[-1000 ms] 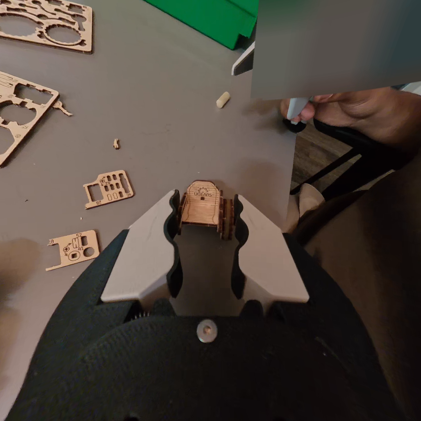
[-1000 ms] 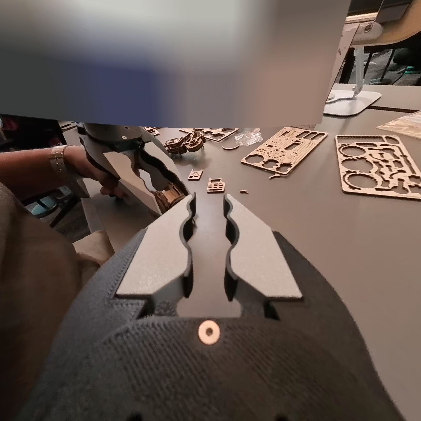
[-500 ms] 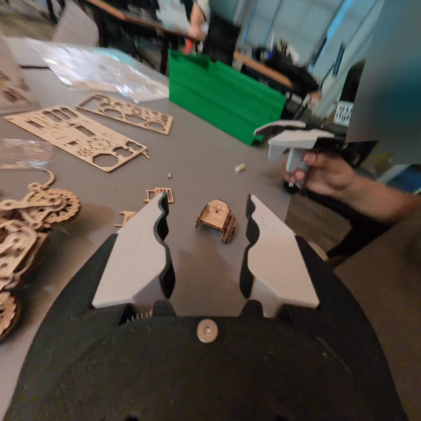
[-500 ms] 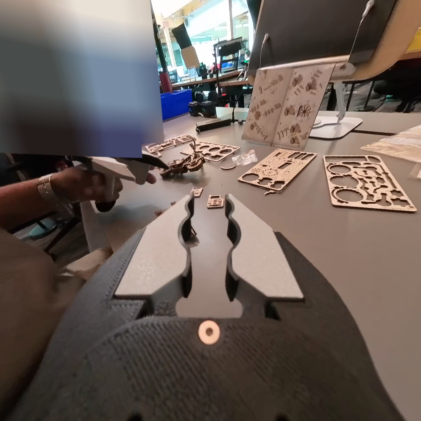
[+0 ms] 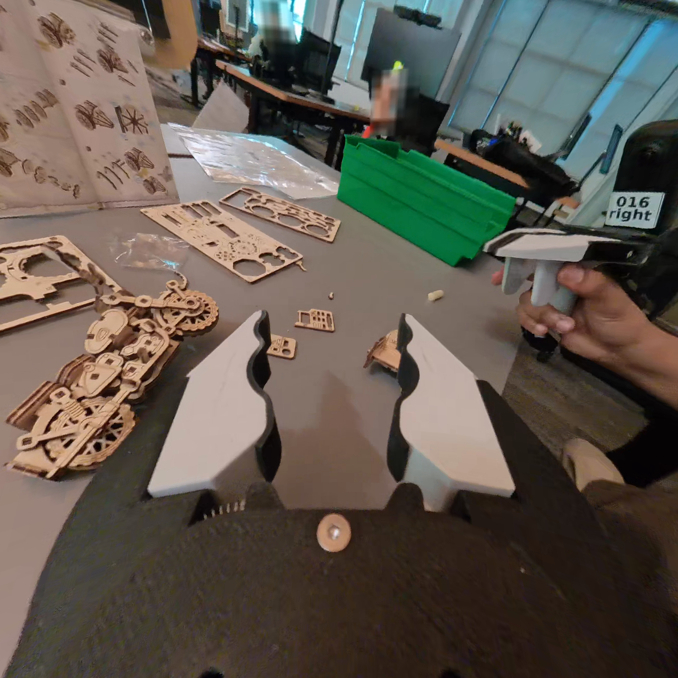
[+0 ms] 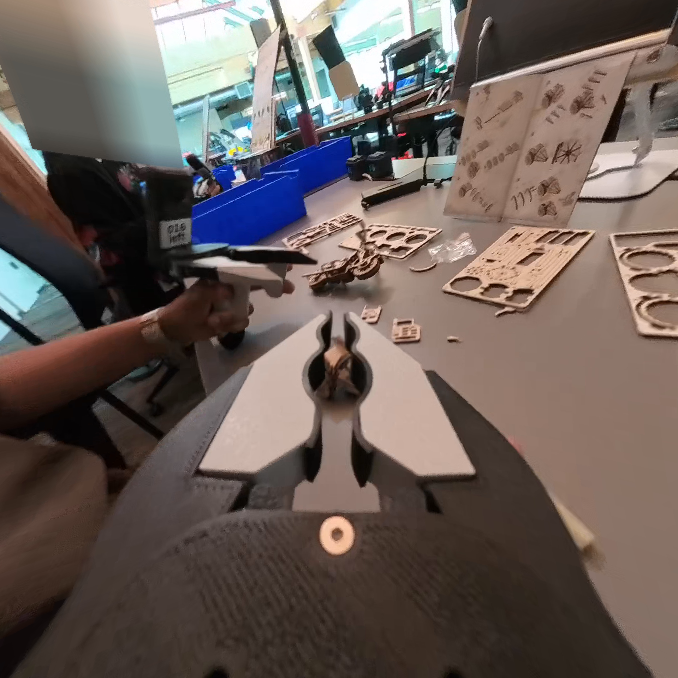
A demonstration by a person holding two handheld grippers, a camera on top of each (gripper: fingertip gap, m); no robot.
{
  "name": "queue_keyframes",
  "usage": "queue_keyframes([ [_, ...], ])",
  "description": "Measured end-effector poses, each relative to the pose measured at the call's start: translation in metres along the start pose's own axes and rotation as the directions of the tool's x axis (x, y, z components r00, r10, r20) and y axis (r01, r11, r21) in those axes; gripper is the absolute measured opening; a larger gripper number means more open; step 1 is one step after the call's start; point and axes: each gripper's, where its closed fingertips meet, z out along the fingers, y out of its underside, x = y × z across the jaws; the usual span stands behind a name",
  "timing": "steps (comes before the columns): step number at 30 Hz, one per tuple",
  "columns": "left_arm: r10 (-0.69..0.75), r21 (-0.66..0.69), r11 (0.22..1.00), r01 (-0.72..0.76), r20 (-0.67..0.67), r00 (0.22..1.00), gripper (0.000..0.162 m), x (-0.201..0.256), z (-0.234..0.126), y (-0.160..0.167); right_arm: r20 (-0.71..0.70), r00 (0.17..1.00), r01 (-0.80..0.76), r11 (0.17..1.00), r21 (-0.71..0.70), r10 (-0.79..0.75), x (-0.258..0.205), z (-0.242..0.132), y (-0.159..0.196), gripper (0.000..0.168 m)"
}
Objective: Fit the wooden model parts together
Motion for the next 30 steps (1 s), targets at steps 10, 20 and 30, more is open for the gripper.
queue_keyframes([
  [10,0.258,-0.092,0.964,-0.249,0.108,0.960,0.053,-0.011,0.069,-0.014,-0.214,0.962,0.176,0.984,-0.001,-0.172,0.083,0.046,-0.029,0.034],
  [20,0.204,-0.049,0.979,-0.198,0.238,0.950,0.000,-0.049,0.085,-0.041,-0.274,0.959,0.059,0.998,-0.038,-0.067,0.131,0.037,-0.016,0.000],
  [30,0.106,-0.056,0.994,-0.094,0.295,0.949,0.000,-0.048,0.067,-0.015,-0.453,0.865,0.168,0.976,-0.141,-0.215,0.131,0.049,-0.010,0.000],
])
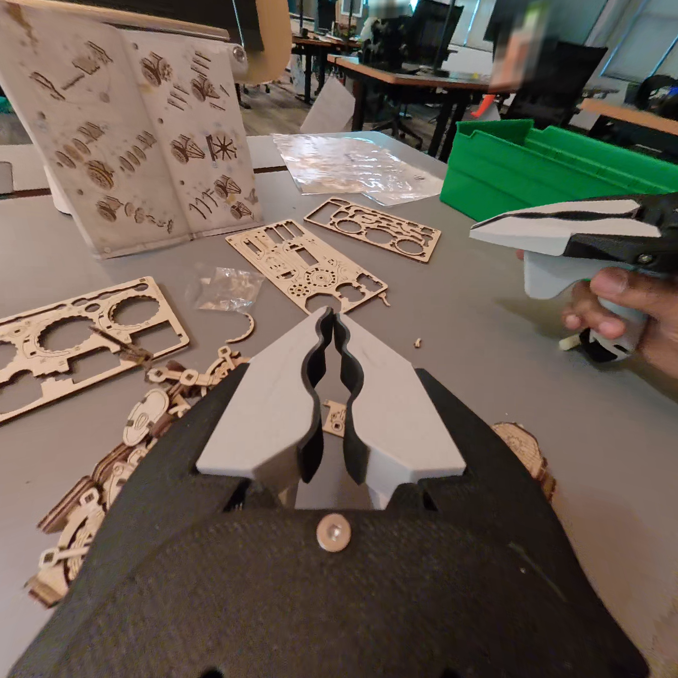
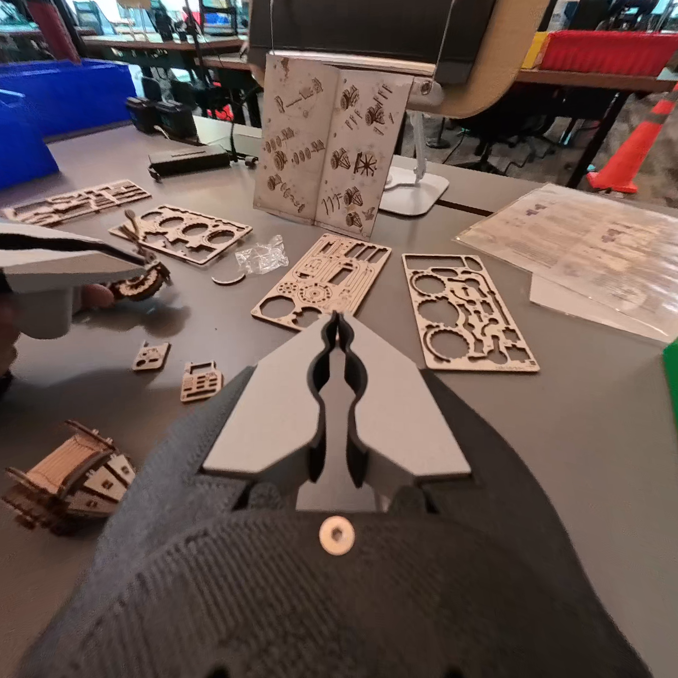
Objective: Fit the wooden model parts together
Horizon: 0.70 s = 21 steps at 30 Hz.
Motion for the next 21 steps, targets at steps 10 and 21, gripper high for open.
queue_keyframes([
  [10,-0.024,-0.055,0.998,0.028,0.068,0.997,0.000,-0.006,-0.001,0.009,0.038,0.992,-0.124,0.992,-0.019,0.124,0.014,-0.022,0.001,0.000],
  [21,0.047,-0.079,0.996,-0.044,0.040,0.998,0.000,-0.002,0.006,0.010,0.242,0.964,-0.094,0.991,-0.094,0.114,-0.013,-0.017,0.013,0.001],
])
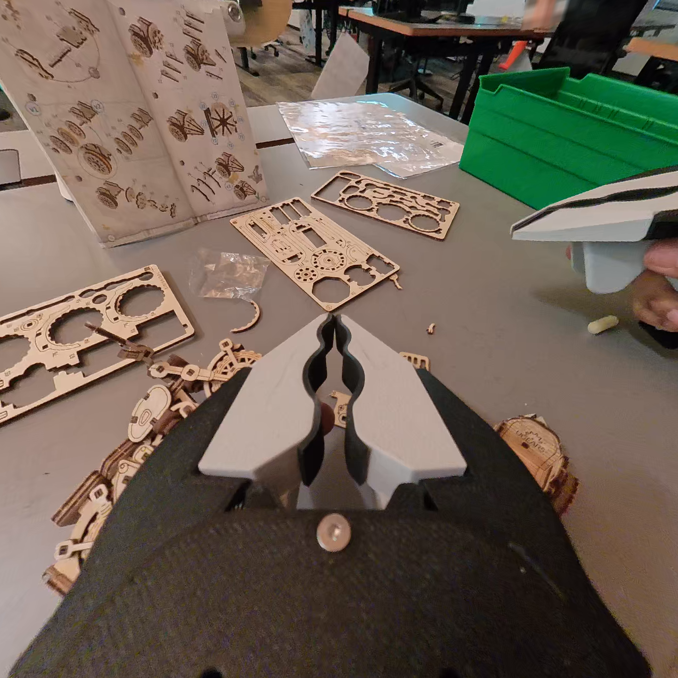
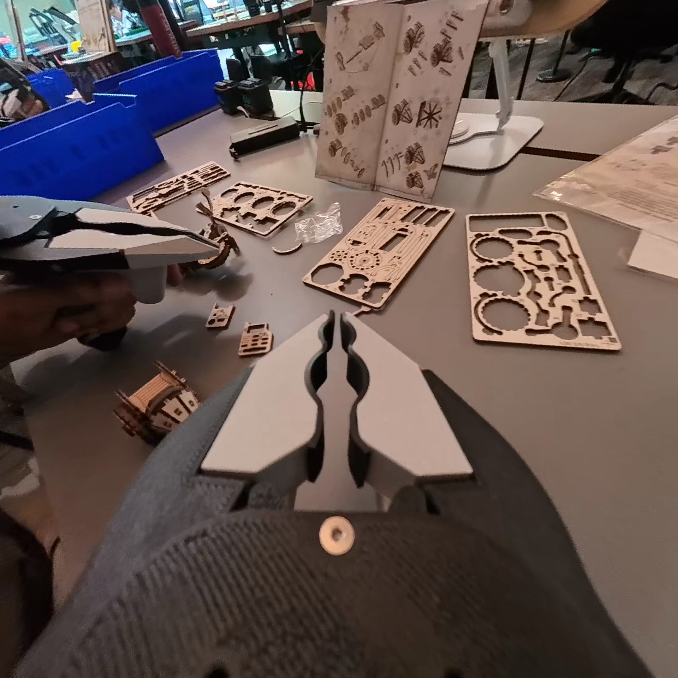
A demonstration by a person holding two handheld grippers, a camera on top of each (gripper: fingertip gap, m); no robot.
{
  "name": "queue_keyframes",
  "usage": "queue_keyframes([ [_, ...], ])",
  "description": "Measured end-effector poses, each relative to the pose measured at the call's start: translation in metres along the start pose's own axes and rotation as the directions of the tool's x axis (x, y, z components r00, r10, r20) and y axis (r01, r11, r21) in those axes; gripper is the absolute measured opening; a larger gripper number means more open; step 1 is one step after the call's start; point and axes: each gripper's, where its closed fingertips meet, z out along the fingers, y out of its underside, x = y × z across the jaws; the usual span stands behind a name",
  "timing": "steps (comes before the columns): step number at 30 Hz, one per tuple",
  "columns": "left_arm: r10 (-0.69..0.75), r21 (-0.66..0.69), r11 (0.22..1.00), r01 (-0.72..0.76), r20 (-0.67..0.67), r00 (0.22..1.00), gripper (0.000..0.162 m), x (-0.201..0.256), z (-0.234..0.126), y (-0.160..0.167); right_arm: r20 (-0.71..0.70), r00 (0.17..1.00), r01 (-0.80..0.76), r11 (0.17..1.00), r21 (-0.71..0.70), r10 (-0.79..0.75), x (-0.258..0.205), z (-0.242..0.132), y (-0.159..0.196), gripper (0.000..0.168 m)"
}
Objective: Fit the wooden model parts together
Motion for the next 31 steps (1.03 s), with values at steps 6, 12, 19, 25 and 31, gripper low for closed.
queue_keyframes([
  [6,-0.050,0.021,0.998,0.051,-0.047,0.998,0.000,-0.002,-0.004,-0.002,0.017,1.000,0.019,1.000,0.005,-0.019,-0.007,0.003,-0.001,0.001],
  [12,-0.054,0.017,0.998,0.056,-0.072,0.996,0.000,0.002,-0.006,-0.001,0.032,0.999,0.024,1.000,-0.011,-0.024,-0.013,0.005,0.003,0.003],
  [19,-0.004,-0.009,1.000,0.004,-0.003,1.000,0.000,-0.001,-0.004,0.003,0.044,0.997,0.058,0.998,-0.031,-0.057,-0.022,0.009,0.006,0.004],
  [25,-0.045,-0.071,0.997,0.044,-0.009,0.999,0.000,-0.003,0.002,0.011,0.076,0.995,0.074,0.994,-0.081,-0.068,-0.031,0.018,0.016,0.007],
  [31,-0.040,-0.094,0.995,0.041,0.018,0.999,0.000,-0.005,0.003,0.015,0.109,0.994,0.006,0.996,-0.084,0.003,-0.034,0.021,0.018,0.010],
])
